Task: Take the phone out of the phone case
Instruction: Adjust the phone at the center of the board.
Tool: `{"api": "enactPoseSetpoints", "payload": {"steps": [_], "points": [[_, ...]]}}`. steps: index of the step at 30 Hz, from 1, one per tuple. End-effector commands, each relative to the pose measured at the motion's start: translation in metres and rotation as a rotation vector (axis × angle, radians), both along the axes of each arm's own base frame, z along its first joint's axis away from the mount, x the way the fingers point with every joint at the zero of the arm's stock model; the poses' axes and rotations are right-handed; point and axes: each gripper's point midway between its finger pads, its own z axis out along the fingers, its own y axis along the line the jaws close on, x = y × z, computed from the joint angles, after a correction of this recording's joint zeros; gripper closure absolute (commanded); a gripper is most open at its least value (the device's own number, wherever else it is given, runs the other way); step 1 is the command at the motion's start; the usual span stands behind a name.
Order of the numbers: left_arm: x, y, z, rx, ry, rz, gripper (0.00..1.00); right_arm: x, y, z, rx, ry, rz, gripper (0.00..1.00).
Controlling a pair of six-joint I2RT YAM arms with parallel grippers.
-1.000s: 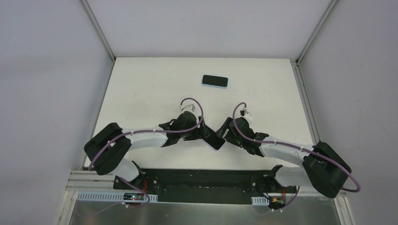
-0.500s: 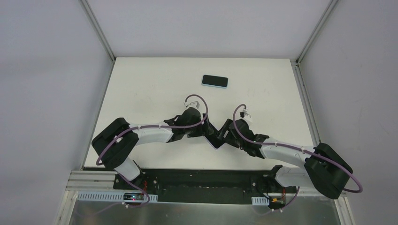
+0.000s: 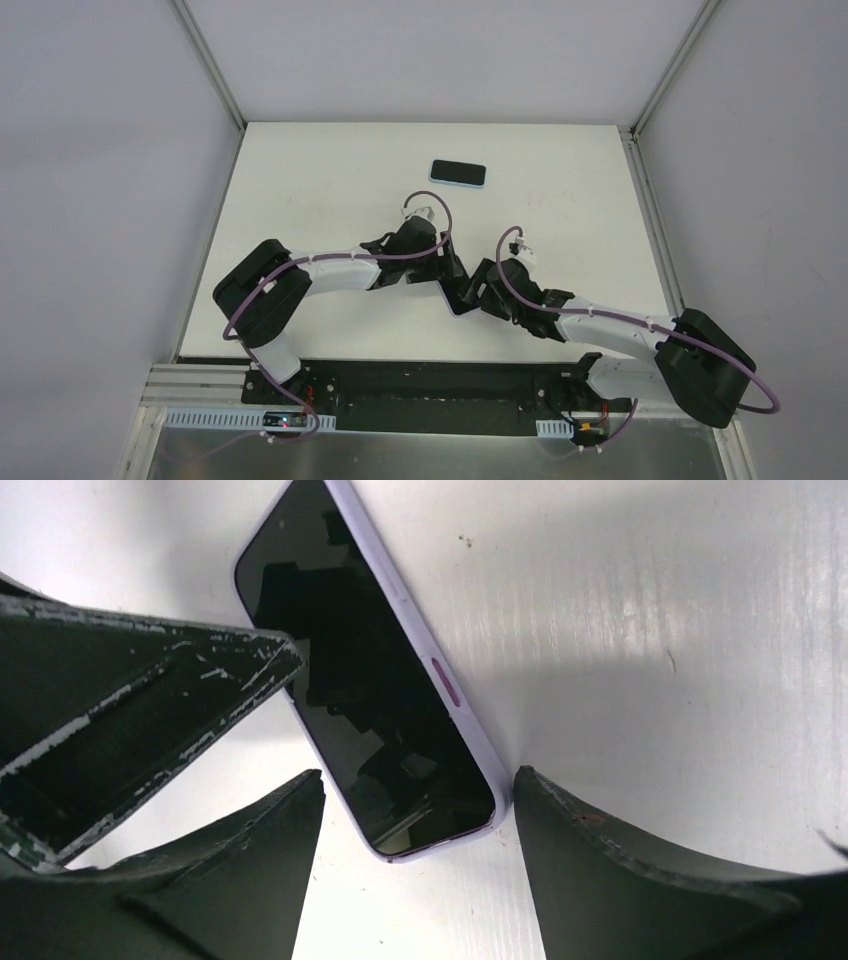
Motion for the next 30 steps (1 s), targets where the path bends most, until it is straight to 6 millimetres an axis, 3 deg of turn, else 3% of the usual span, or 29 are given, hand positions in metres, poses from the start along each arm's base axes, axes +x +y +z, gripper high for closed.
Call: {"api": "enactPoseSetpoints", "payload": {"steps": [1, 3, 7, 11, 12, 18, 24, 30], "points": [[0.002, -0.015, 0.009, -0.03, -0.002, -0.049, 0.24, -0.026, -0.027, -0.028, -0.14, 0.112, 0.008, 0.27], [0.004, -0.011, 0.011, -0.029, -0.009, -0.035, 0.24, -0.025, -0.033, -0.026, -0.167, 0.105, -0.003, 0.26], [0.006, 0.019, 0.022, -0.03, -0.047, 0.04, 0.23, -0.019, -0.048, -0.005, -0.227, 0.047, -0.016, 0.2], [0.0, 0.06, 0.036, -0.026, -0.118, 0.122, 0.19, -0.016, -0.052, 0.023, -0.28, -0.026, 0.041, 0.01], [-0.003, 0.07, 0.037, -0.023, -0.133, 0.145, 0.18, -0.014, -0.054, 0.029, -0.287, -0.047, 0.04, 0.01], [-0.02, 0.113, 0.036, -0.025, -0.162, 0.258, 0.1, -0.012, -0.034, 0.053, -0.294, -0.113, 0.222, 0.0], [-0.038, 0.121, 0.031, -0.07, -0.141, 0.253, 0.09, -0.007, -0.003, 0.045, -0.261, -0.076, 0.293, 0.0], [-0.052, 0.118, 0.033, -0.116, -0.127, 0.204, 0.11, -0.004, 0.012, 0.022, -0.277, 0.001, 0.318, 0.0]]}}
